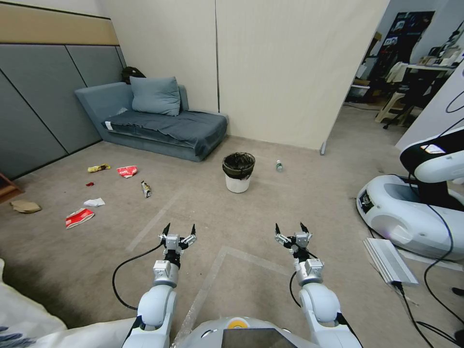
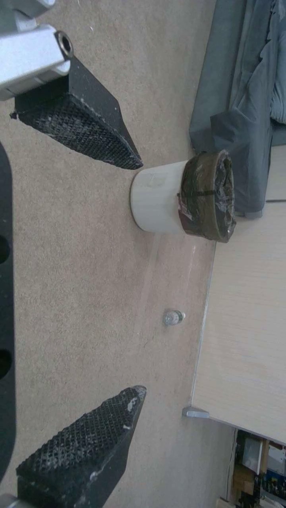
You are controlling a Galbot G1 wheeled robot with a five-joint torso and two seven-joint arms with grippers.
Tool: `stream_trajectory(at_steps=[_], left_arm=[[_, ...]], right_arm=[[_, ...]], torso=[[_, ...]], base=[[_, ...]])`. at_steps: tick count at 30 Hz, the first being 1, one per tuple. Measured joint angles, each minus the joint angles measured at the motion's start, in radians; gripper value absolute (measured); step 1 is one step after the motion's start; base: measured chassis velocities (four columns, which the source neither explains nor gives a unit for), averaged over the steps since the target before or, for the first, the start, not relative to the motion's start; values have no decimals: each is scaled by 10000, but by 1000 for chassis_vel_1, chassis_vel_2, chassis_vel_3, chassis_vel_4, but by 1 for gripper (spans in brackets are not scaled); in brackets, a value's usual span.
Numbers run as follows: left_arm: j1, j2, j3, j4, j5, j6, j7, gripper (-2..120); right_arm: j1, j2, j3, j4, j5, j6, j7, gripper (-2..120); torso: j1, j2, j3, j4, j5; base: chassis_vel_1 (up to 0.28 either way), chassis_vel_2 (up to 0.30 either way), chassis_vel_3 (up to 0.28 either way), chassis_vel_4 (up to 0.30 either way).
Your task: Pick up the trash bin, then pick up the garbage from the floor and place it into the trash bin.
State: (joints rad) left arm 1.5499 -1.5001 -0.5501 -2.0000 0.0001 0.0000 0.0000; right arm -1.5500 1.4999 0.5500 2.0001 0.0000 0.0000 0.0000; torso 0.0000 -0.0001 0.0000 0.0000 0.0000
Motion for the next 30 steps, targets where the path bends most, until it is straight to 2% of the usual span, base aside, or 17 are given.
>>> stream_trajectory(at_steps=[13,16,20,21,24,25,28,29,30], left_arm=[[33,0,18,-30,18,0,-17,100],[273,-8,156,-419,208,155,-191,100],[1214,-78,676,-1876,907,783,-850,100],[1214,-78,676,-1876,907,783,-850,100],[1931,-134,1082,-2990,1445,1262,-1356,100],[1931,-134,1082,-2990,1445,1262,-1356,100],[2604,-185,1454,-4029,1942,1700,-1829,100],[2604,-185,1454,-4029,1942,1700,-1829,100],[2855,-203,1597,-4418,2130,1863,-2002,100]], right_arm=[[-9,2,1,7,-4,0,3,100],[-104,22,-26,141,-71,5,42,100],[-1174,362,-540,1559,-814,146,469,100],[-1174,362,-540,1559,-814,146,469,100],[-2047,636,-956,2707,-1429,264,828,100],[-2047,636,-956,2707,-1429,264,828,100],[-2840,890,-1333,3761,-1992,370,1153,100],[-2840,890,-1333,3761,-1992,370,1153,100],[-3168,990,-1493,4195,-2219,414,1291,100]], torso=[[0,1,0,1,-1],[1,0,0,1,0],[0,0,-1,0,-1],[0,0,-1,0,-1],[0,1,-2,-1,-1],[0,1,-2,-1,-1],[0,1,-2,0,-1],[0,1,-2,0,-1],[0,0,-2,0,-1]], base=[[0,0,0,0],[0,0,0,0],[0,0,0,0],[0,0,0,0],[0,0,0,0],[0,0,0,0],[0,0,0,0],[0,0,0,0],[0,0,0,0]])
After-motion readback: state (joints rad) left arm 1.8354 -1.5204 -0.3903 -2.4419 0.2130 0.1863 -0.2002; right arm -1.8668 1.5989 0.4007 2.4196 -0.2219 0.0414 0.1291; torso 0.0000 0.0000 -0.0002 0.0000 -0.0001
